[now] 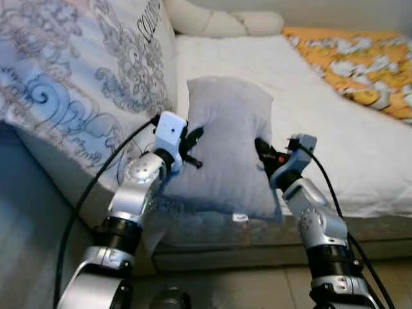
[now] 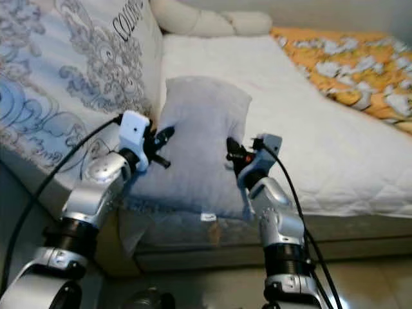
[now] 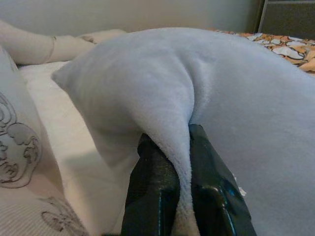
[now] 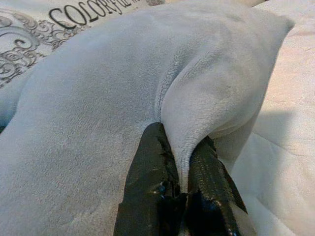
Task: Clean up the room
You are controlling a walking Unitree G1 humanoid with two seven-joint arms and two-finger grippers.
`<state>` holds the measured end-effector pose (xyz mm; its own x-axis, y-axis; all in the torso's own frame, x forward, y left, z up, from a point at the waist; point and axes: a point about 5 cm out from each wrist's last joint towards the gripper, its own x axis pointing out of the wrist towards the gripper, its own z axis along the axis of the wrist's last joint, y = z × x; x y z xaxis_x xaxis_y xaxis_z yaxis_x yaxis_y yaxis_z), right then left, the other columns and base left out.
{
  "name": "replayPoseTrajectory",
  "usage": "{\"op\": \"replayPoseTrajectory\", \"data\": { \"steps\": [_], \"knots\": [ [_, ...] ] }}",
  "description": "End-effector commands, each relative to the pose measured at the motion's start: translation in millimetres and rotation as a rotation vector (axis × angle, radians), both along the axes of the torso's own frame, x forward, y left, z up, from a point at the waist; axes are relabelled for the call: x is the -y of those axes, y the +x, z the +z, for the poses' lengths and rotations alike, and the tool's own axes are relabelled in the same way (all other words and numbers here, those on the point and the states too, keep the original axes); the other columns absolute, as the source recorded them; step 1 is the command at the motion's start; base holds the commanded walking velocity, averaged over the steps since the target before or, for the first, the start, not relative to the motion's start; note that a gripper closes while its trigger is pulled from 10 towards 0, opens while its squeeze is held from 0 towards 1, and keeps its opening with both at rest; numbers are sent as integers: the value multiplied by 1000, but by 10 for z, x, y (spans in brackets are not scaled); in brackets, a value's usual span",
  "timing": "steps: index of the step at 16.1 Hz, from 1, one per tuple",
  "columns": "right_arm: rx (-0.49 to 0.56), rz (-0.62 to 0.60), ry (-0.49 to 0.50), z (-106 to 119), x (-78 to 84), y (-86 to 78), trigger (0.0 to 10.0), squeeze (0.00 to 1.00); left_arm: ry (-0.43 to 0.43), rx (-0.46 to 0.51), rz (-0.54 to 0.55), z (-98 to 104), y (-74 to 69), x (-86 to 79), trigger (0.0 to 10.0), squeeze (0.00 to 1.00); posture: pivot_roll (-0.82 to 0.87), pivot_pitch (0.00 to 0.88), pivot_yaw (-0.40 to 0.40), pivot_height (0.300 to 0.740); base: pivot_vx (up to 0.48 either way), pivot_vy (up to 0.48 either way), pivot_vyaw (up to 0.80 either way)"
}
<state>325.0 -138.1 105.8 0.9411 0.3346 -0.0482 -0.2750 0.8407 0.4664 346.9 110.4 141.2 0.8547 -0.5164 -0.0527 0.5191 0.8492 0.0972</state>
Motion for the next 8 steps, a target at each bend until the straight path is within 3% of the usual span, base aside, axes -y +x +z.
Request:
{"op": "replayPoseTrajectory", "data": {
  "steps": [1,8],
  "knots": [
    [36,-5,-12,82,24,48,10000,0,0,47,-17,107,31,72,10000,0,89,0,-17,740,0,0,0],
    [31,-21,-27,75,69,58,10000,0,2,46,-28,99,42,110,10000,0,80,0,-13,740,34,0,0]
  ]
}}
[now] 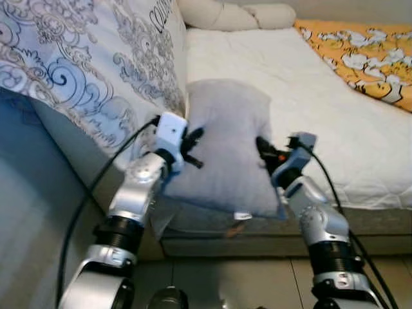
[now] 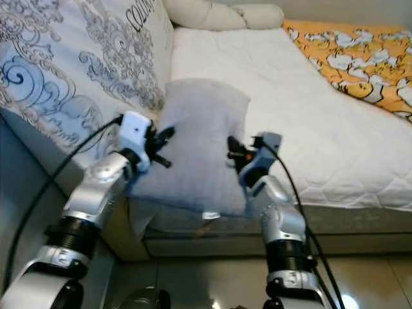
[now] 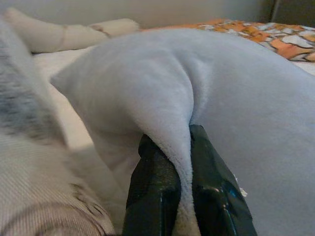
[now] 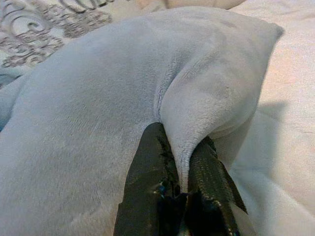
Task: Clean up the room
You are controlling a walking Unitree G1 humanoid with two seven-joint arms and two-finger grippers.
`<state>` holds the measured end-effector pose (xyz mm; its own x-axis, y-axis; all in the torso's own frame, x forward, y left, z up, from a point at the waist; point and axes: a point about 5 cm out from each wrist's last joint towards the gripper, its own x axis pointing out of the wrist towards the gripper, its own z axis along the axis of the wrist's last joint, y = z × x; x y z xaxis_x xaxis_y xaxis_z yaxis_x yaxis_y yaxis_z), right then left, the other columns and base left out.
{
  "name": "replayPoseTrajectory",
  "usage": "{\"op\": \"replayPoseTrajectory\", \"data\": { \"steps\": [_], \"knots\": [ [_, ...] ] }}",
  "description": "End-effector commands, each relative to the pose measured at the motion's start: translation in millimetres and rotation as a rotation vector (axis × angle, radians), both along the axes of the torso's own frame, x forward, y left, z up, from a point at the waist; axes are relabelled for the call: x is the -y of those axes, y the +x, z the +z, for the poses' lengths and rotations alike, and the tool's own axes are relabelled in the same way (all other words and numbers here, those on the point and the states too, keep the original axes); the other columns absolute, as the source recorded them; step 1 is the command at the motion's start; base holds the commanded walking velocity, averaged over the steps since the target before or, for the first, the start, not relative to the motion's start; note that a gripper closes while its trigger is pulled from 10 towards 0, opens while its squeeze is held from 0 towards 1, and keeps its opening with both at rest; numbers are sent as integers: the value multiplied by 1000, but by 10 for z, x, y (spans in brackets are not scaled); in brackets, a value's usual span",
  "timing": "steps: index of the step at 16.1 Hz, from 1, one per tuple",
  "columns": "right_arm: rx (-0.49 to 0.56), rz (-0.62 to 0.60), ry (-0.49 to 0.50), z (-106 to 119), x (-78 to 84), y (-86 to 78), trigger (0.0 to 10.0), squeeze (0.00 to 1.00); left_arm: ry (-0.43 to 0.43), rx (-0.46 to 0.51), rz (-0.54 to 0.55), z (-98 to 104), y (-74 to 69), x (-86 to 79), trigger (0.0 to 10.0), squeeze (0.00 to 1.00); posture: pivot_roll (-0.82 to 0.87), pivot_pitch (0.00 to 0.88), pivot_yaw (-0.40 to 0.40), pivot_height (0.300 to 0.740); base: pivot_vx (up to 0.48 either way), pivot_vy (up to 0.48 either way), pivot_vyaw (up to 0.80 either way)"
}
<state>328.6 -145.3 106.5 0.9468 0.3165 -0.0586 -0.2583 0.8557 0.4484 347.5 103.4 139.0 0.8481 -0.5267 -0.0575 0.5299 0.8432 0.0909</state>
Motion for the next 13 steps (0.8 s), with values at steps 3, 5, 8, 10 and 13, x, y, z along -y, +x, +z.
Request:
{"op": "replayPoseTrajectory", "data": {
  "steps": [3,5,8,10,13],
  "knots": [
    [32,-11,-7,54,16,13,10000,0,5,52,-22,111,27,57,10000,0,78,0,-10,740,0,0,0],
    [30,-16,-7,49,22,9,10000,0,3,51,-25,108,24,62,10000,0,77,0,-8,740,249,0,0],
    [29,-19,-7,46,24,10,10000,0,-1,51,-20,114,35,58,10000,0,75,0,-7,740,301,0,0],
    [30,-21,-8,52,29,15,10000,0,0,49,-12,111,44,47,10000,0,73,0,-5,740,332,0,0],
    [29,-24,-11,46,36,12,10000,0,4,46,-13,95,41,61,10000,0,70,0,-5,740,352,0,0]
  ]
}}
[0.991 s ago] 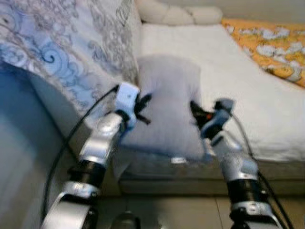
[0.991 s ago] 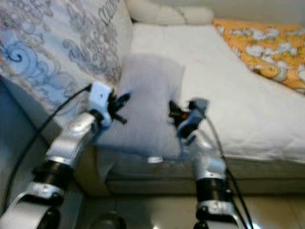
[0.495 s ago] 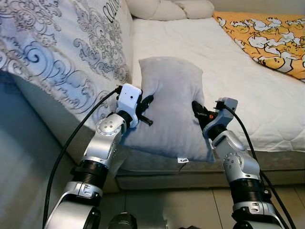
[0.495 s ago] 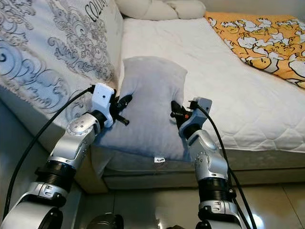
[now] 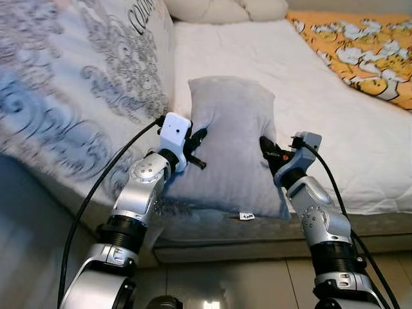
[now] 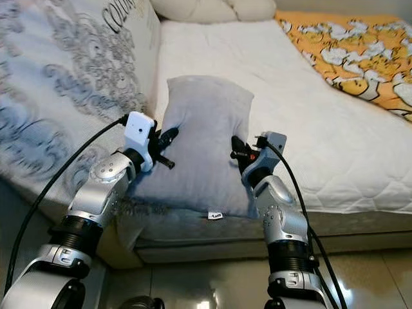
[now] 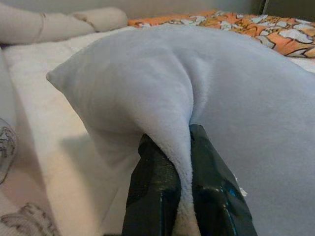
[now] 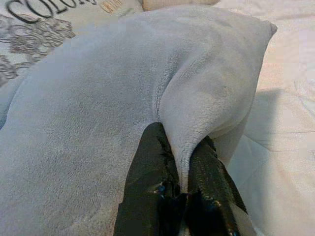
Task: Clean up the room
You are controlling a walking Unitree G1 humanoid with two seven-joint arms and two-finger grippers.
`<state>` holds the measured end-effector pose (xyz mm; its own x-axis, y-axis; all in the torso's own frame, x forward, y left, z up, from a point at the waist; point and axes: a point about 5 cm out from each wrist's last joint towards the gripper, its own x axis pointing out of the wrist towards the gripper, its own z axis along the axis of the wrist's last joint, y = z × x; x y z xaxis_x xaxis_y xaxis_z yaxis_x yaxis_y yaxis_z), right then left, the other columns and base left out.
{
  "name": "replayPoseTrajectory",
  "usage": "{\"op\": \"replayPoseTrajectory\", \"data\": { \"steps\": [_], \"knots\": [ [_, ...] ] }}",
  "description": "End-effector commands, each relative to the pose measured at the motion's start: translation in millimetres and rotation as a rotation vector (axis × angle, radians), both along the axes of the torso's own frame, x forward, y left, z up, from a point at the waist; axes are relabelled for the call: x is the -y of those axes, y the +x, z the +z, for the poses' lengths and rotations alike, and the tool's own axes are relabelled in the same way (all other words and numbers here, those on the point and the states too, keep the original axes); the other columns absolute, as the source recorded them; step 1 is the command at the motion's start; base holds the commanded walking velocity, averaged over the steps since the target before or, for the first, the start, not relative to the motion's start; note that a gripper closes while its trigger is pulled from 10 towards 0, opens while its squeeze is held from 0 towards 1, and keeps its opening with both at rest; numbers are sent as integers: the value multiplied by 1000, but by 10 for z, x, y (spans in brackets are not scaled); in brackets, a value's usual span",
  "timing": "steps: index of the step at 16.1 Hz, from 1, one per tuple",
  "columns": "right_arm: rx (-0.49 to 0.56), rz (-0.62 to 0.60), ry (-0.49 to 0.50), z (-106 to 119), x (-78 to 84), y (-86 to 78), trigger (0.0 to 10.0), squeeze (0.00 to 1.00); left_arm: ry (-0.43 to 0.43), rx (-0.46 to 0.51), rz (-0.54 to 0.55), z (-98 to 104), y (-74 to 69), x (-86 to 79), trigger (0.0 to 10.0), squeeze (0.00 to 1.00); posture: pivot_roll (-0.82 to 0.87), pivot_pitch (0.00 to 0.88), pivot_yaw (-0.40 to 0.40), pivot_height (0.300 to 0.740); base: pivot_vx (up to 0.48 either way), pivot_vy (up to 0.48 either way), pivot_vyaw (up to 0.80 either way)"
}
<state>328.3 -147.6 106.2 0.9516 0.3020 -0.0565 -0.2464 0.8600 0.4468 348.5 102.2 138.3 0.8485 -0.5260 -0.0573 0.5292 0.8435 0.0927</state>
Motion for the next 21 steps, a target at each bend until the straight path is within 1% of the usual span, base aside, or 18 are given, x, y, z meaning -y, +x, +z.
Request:
{"op": "replayPoseTrajectory", "data": {
  "steps": [1,10,14,16,19,21],
  "knots": [
    [27,-7,-11,53,11,15,10000,0,3,46,-14,104,32,54,10000,0,72,0,-8,740,356,0,0],
    [32,-10,-9,73,24,40,10000,0,8,41,16,91,57,24,10000,0,69,0,-12,740,353,0,0],
    [21,6,-36,41,-3,41,10000,0,14,42,21,90,65,22,10000,0,71,0,-12,740,355,0,0],
    [18,45,-51,33,-55,37,10000,0,20,46,22,92,68,18,10000,0,73,0,-14,740,356,0,800],
    [17,57,-62,15,-76,37,10000,0,29,50,25,95,74,9,10000,0,76,0,-15,740,352,0,800],
    [-11,23,-35,-20,-55,42,10000,0,35,50,25,87,73,-2,10000,0,78,0,-13,740,354,0,0]
  ]
}}
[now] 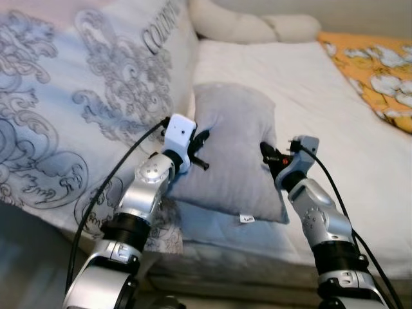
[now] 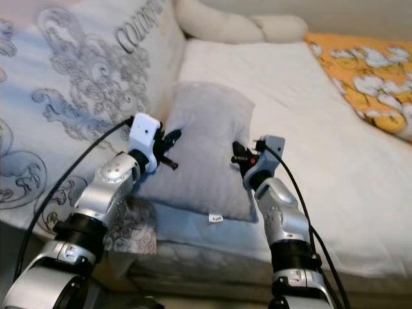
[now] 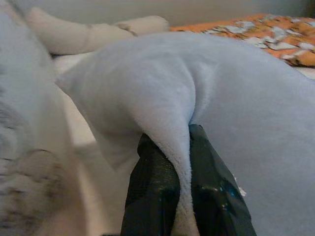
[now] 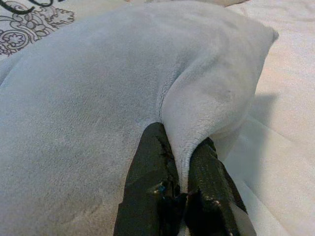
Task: Clean up the room
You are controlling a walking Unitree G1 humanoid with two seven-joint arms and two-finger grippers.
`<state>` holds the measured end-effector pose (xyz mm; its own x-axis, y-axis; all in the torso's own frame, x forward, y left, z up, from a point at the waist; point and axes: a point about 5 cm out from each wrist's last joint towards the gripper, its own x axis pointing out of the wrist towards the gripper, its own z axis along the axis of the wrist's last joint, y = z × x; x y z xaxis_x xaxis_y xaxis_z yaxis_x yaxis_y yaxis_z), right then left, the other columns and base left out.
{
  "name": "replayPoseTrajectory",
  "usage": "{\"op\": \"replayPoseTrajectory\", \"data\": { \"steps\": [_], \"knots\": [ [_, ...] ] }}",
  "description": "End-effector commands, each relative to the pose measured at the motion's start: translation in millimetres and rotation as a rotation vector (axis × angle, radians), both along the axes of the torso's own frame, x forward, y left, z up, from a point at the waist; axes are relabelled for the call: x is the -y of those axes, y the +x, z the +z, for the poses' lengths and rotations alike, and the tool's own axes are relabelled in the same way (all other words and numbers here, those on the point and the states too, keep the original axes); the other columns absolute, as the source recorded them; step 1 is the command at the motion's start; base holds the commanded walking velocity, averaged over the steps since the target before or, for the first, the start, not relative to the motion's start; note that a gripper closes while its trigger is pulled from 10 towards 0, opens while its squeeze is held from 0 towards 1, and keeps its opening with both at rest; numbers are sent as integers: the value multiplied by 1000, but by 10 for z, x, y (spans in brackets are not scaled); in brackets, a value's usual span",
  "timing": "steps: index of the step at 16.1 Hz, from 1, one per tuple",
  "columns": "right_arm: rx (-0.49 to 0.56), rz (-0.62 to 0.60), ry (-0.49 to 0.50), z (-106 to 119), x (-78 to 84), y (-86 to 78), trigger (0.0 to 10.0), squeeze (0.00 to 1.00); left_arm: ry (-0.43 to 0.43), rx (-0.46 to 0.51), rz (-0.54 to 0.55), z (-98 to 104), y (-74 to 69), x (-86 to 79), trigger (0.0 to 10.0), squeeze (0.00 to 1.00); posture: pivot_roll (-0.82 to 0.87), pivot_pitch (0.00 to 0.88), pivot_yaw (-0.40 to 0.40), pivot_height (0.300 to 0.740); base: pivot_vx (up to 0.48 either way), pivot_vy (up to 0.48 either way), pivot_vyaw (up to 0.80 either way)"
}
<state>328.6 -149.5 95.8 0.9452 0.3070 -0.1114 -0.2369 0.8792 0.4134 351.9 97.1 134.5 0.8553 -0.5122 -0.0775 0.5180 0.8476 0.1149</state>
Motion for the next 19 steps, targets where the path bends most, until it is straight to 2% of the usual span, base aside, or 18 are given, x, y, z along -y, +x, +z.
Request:
{"op": "replayPoseTrajectory", "data": {
  "steps": [1,6,9,10,11,12,14,15,16,17,19],
  "knots": [
    [34,10,4,83,-63,42,10000,0,8,55,7,121,37,-55,10000,0,77,0,-11,740,356,0,0],
    [25,-11,-2,41,-25,20,10000,0,27,53,-19,107,32,-17,10000,0,68,0,2,740,337,0,0],
    [-30,-78,-44,-72,69,-3,10000,0,71,54,-45,81,46,26,10000,0,64,0,8,740,0,0,0],
    [-51,-106,-47,-109,116,-3,10000,208,88,59,-50,83,67,35,10000,0,63,0,9,740,0,0,0],
    [-63,-122,-53,-130,146,-3,10000,208,98,63,-53,87,80,43,10000,0,63,0,9,740,0,0,0],
    [-67,-138,-56,-142,169,-3,10000,1000,101,68,-55,96,93,49,10000,0,63,0,9,740,0,0,0],
    [-95,-234,-105,-229,335,-30,10000,1000,219,86,-70,107,204,104,10000,0,55,0,14,740,0,0,0],
    [-93,-239,-117,-235,350,-36,10000,1000,242,87,-67,101,219,112,10000,0,55,0,14,740,0,0,0],
    [-85,-243,-144,-236,377,-47,10000,1000,301,93,-71,71,240,141,10000,0,33,0,29,740,0,0,0],
    [-48,-220,-157,-198,387,-61,10000,1000,384,105,-75,27,251,173,10000,0,19,0,38,740,0,0,0],
    [32,-115,-182,-107,353,-97,10000,1000,448,119,-42,37,299,165,10000,0,1,0,51,740,0,0,0]
  ]
}}
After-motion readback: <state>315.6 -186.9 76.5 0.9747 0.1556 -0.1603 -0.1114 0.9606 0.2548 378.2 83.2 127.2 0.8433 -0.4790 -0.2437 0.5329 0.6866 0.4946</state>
